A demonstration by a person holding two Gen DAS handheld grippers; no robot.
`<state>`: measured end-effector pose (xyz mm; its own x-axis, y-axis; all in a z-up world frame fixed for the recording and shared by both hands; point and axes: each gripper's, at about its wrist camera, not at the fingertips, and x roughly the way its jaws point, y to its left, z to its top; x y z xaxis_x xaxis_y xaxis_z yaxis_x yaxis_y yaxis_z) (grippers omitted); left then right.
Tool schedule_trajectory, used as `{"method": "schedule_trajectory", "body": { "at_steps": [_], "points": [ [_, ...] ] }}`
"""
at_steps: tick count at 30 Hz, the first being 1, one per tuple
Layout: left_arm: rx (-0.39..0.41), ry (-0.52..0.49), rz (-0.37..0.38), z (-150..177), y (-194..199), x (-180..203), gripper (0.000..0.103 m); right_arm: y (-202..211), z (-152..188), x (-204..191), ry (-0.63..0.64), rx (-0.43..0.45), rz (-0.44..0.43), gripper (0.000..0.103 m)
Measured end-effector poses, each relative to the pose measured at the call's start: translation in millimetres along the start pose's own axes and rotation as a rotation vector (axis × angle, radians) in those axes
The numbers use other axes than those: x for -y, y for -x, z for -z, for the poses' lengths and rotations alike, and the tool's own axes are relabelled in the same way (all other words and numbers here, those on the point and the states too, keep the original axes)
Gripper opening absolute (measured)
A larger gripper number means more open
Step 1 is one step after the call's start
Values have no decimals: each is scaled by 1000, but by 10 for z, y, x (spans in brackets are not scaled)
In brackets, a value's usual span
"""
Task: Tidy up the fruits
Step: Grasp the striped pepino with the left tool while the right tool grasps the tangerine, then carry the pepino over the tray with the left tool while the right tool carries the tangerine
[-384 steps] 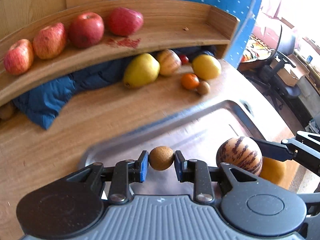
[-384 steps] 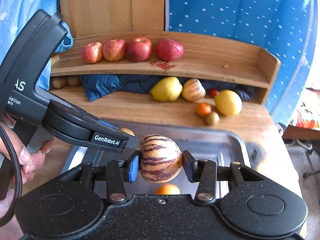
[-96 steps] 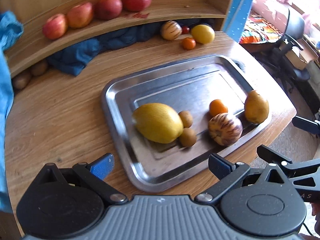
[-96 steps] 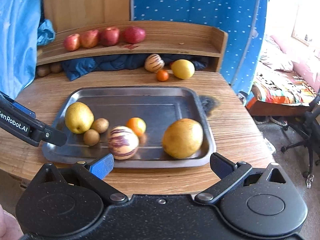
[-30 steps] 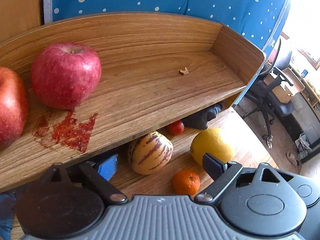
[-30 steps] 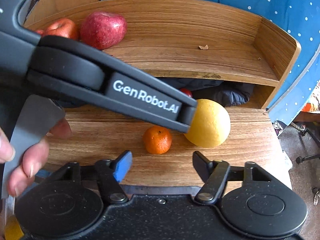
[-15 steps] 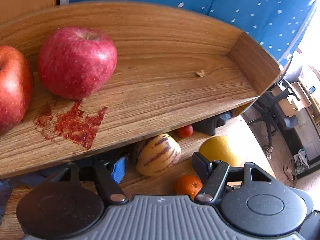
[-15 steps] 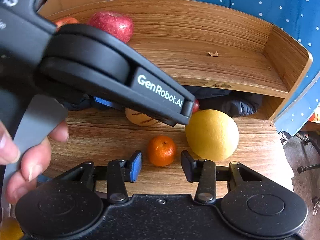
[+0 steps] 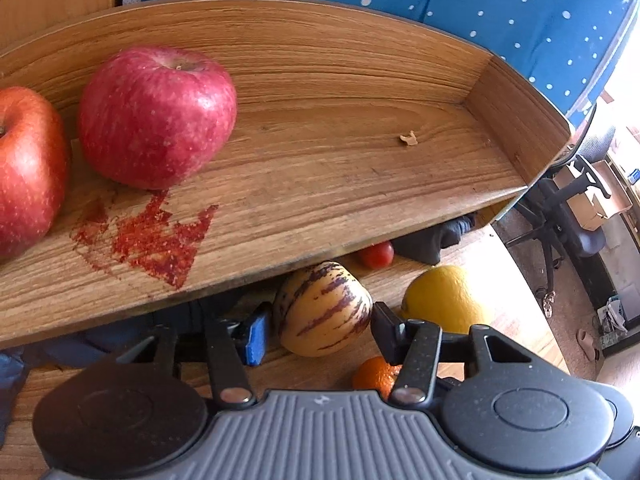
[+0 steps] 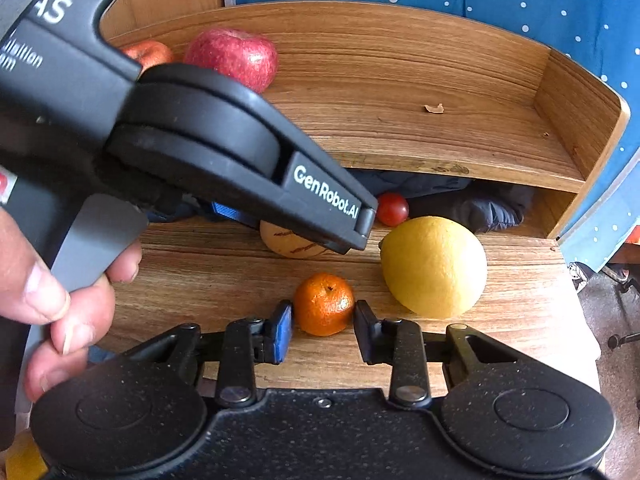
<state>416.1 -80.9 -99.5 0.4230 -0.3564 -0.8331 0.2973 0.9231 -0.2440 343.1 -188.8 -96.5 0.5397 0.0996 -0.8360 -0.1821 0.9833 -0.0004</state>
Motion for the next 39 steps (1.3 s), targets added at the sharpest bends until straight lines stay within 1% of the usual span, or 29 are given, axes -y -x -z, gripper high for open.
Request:
{"method": "schedule_trajectory", "body": {
  "at_steps": [14,25,39],
  "points": [
    [63,-56,-17,95,359,253,57,290,169,39,7,49,-13,35],
    [107,-65,-47,332,703,441,57,650,426,45,19,82,-37,35],
    [98,-53,-90,725,944,583,57,957,793,34,28,80,-68,35]
  ]
}}
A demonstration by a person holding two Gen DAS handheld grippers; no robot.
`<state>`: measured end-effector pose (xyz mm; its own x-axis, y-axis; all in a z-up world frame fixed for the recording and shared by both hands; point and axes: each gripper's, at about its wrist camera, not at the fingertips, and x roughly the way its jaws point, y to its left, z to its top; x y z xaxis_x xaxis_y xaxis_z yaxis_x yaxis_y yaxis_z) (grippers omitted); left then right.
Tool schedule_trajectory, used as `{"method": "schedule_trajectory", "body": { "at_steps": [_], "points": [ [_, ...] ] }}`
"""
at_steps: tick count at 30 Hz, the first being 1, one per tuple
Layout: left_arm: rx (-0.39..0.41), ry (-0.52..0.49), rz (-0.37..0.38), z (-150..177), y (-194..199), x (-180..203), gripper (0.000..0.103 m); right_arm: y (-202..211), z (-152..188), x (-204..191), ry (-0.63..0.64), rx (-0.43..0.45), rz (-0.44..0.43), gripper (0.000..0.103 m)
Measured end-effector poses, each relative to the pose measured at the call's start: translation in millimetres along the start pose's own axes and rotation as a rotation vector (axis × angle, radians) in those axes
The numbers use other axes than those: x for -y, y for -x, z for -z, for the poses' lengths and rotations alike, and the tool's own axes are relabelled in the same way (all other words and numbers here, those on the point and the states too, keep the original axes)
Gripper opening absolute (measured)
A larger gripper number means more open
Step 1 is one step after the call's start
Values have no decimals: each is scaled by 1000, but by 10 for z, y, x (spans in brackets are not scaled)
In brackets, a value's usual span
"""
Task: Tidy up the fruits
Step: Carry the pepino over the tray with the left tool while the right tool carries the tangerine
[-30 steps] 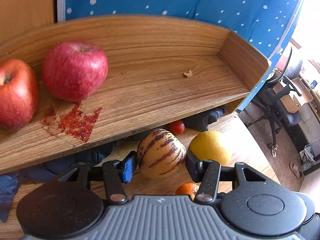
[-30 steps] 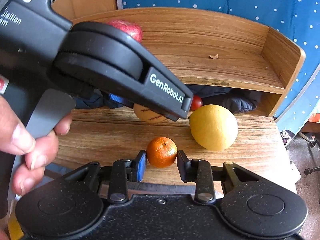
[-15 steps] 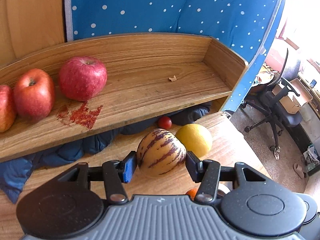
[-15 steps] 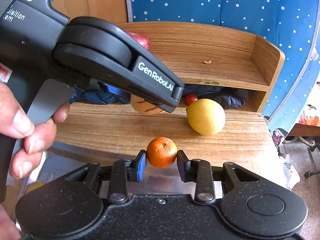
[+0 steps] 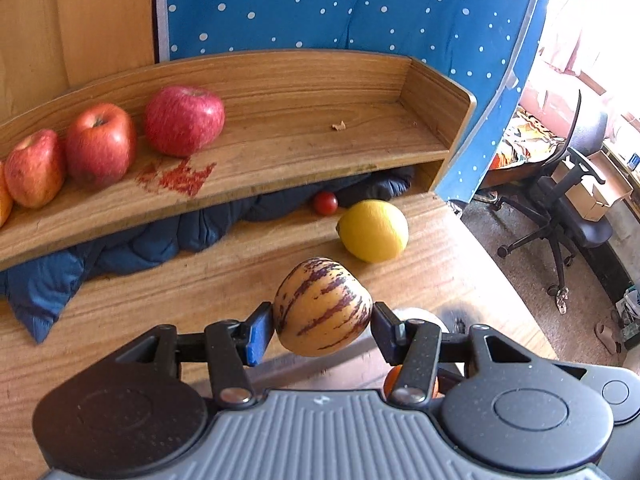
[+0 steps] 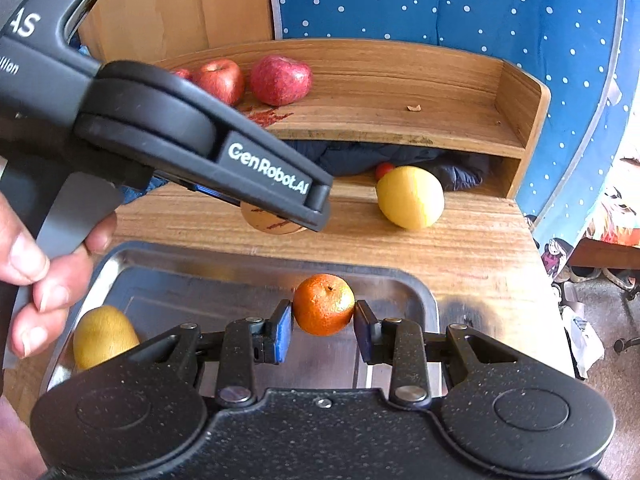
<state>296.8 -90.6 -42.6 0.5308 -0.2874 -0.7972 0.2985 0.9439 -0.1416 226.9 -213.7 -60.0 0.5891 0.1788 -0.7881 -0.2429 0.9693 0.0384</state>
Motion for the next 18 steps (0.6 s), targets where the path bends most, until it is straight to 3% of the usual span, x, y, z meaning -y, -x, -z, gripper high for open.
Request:
{"method": "schedule_trajectory", "body": {
  "at_steps": [18],
  "points": [
    [-60,25,-50,398,131,-85,57,96,217,-50,5,-52,-26,35]
  ]
}}
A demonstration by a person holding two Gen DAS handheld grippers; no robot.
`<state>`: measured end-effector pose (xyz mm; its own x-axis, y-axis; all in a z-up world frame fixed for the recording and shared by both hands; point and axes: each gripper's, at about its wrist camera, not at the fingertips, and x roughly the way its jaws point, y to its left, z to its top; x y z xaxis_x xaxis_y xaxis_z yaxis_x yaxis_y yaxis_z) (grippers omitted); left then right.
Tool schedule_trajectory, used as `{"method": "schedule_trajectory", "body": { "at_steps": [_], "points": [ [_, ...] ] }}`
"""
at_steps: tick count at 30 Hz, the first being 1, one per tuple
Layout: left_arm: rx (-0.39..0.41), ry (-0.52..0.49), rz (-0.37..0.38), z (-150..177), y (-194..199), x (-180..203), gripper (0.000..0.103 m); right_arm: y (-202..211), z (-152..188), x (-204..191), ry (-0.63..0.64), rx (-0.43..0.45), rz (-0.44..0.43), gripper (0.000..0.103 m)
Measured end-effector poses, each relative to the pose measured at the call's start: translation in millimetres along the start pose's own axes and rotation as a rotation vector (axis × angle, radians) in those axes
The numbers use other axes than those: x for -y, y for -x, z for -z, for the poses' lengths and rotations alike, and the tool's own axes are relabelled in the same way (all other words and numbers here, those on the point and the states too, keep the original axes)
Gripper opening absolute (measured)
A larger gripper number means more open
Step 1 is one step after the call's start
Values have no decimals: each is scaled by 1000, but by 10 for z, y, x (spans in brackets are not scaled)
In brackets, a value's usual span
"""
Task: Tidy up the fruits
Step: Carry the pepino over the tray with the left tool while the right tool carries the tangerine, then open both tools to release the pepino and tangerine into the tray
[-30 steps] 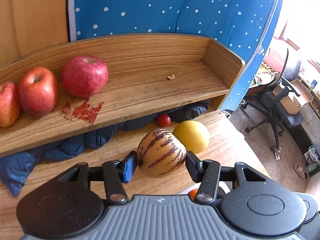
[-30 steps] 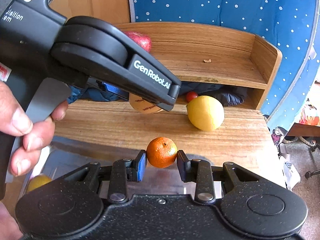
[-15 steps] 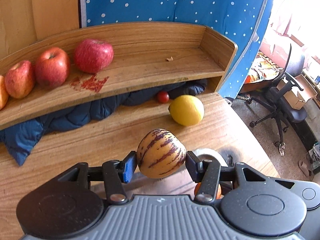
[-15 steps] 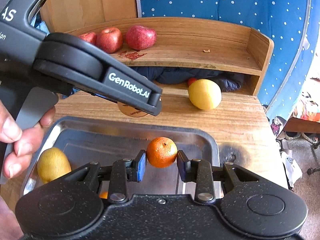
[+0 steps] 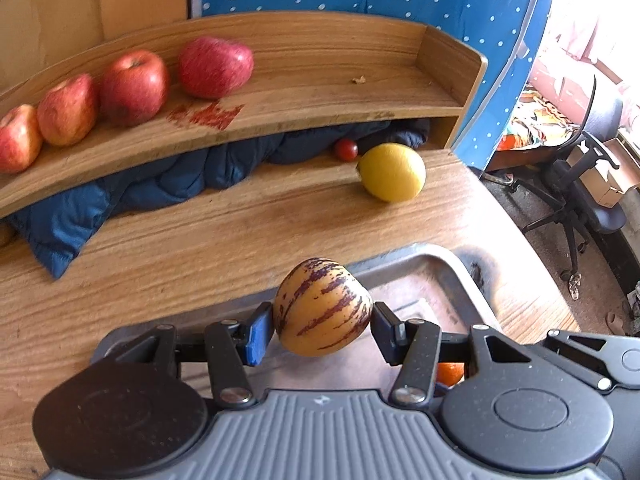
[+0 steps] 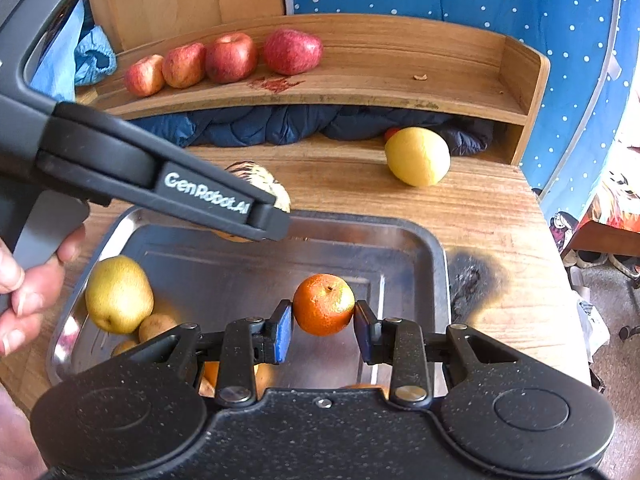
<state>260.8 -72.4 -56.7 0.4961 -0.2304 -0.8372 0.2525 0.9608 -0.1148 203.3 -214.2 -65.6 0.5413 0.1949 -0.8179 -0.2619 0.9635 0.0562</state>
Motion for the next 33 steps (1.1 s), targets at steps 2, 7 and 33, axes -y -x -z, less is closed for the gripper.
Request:
{"method": "schedule_trajectory", "body": {
  "at_steps": [2,7,33],
  "points": [
    [-11,4,-5,49,7,-41,57,-5,19,-18,4,-9,-2,35],
    [-44,18,-10,167,24,-123,57,-35,66,-32,9,-27,-5,35],
    [-63,28,-53,351,193,-102,79,240,151,-28,43,8,28,62]
  ]
}}
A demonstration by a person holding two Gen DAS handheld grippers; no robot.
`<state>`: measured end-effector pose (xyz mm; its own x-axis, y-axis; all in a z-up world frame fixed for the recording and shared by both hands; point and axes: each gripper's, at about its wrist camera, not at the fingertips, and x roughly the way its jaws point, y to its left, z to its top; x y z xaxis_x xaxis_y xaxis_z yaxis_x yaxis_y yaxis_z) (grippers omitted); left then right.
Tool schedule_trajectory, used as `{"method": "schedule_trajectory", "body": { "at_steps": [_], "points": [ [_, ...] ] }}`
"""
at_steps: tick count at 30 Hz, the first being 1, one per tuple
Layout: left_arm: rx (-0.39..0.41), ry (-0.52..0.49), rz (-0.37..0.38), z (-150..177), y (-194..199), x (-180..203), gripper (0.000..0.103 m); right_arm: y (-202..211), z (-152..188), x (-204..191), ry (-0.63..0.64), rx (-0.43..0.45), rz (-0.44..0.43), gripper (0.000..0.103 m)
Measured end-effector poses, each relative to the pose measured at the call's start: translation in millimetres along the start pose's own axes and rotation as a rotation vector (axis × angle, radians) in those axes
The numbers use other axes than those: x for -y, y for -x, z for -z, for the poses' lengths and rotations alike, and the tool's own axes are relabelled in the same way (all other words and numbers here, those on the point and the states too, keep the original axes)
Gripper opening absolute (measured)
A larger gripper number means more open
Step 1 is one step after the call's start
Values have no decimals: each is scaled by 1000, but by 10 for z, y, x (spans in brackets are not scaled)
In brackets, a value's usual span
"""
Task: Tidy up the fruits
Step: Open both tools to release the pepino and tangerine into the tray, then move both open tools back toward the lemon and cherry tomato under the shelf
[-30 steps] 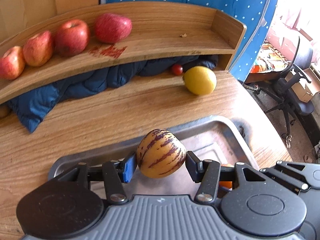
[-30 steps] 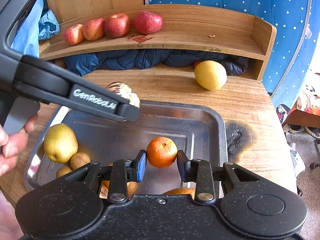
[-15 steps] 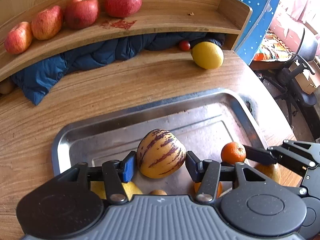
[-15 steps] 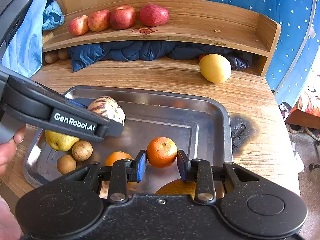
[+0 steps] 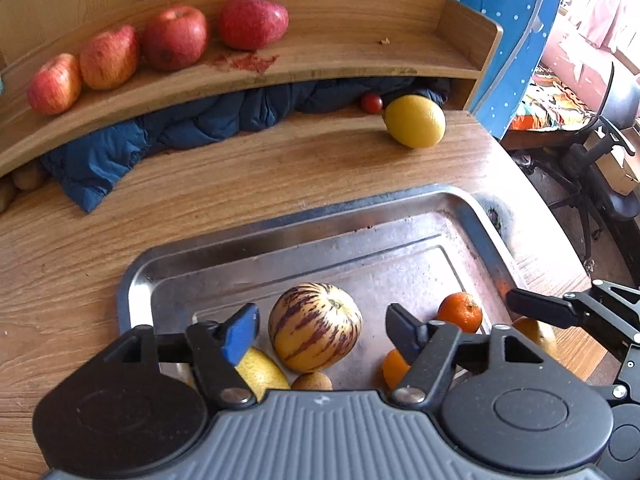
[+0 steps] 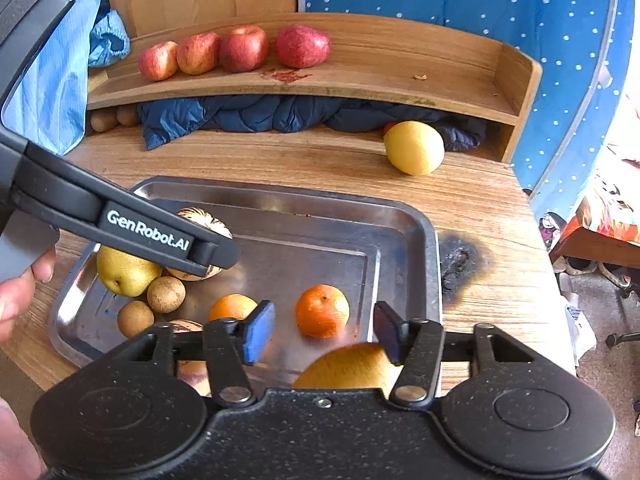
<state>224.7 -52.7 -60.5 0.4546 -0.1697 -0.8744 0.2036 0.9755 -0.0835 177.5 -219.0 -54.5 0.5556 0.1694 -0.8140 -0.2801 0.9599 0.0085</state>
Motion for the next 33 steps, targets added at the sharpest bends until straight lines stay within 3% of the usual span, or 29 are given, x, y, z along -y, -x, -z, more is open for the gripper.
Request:
{"method": "schedule_trajectory", "body": {
  "at_steps": [4,6,12,20,25,33],
  "points": [
    [16,3,-18,39,122,-16,88,135,46,33,-19,24,3,77],
    [20,6,-30,78,174,-39,99,205,79,51,-34,33,3,83],
    [18,32,-53,259,347,-135,102,382,205,90,-70,50,-4,96],
    [1,35,-87,595,569,-149,102,565,350,76,-80,69,-22,101],
    [-50,46,-102,752,627,-136,102,629,409,112,-105,67,-34,102],
    [-49,-17,-105,699,681,11,102,692,427,212,-148,71,-25,102]
  ]
}}
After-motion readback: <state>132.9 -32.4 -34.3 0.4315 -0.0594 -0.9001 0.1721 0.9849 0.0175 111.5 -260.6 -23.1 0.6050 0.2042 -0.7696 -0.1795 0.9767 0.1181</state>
